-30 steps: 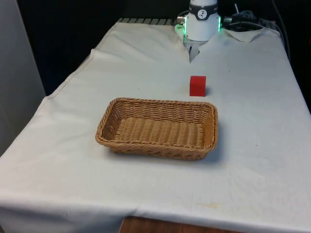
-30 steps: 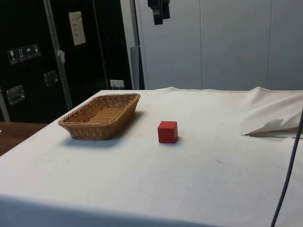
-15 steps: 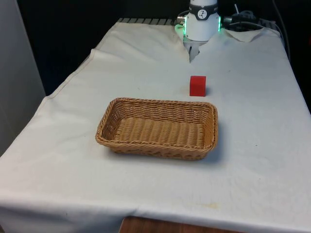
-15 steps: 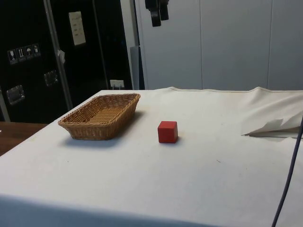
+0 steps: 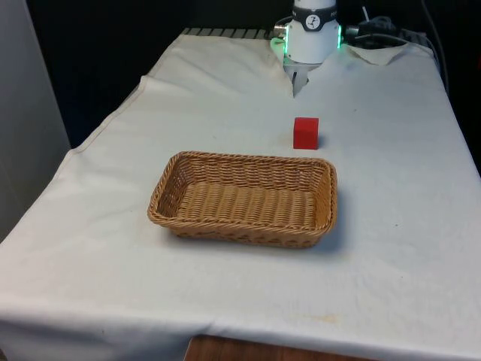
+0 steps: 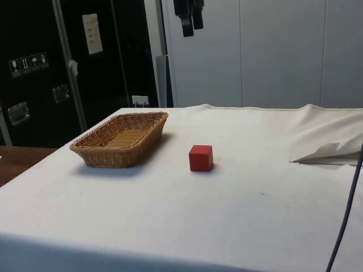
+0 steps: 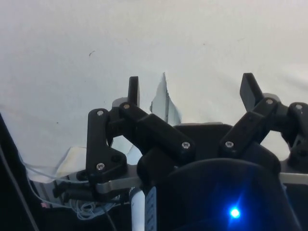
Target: Pick up the cube and place it into the basket.
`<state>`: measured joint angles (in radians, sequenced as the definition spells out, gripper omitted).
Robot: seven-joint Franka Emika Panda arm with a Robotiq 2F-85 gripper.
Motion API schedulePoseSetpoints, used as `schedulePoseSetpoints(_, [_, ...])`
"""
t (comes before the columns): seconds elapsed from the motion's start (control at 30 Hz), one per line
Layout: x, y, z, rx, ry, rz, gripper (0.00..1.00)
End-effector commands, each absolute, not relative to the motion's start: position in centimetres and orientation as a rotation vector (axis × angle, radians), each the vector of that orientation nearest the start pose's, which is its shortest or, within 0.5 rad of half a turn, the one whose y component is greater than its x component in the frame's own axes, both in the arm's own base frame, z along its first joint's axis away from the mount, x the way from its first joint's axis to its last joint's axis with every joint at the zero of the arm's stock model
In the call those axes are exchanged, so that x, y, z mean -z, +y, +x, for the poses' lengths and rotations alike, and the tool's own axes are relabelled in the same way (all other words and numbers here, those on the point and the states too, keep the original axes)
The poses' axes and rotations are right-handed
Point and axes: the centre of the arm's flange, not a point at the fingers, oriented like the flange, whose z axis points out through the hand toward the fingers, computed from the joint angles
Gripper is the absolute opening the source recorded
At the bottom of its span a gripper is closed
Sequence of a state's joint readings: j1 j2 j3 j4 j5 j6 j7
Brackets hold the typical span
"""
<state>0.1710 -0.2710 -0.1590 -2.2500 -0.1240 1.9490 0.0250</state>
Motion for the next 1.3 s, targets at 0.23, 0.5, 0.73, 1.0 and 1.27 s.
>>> schedulePoseSetpoints(0.23, [-46.0,-0.6,46.4,-0.041,-0.054,-3.185,1.0])
schedulePoseSetpoints(0.5, [-44.6,-0.6,46.4,-0.027,-0.048,-3.157,1.0])
schedulePoseSetpoints(0.73, [-43.4,-0.3,46.4,-0.009,-0.048,-3.141,1.0])
schedulePoseSetpoints(1.0, [-42.3,0.1,46.4,0.002,-0.051,-3.133,1.0])
schedulePoseSetpoints(1.27, [-41.2,0.4,46.4,0.009,-0.062,-3.136,1.0])
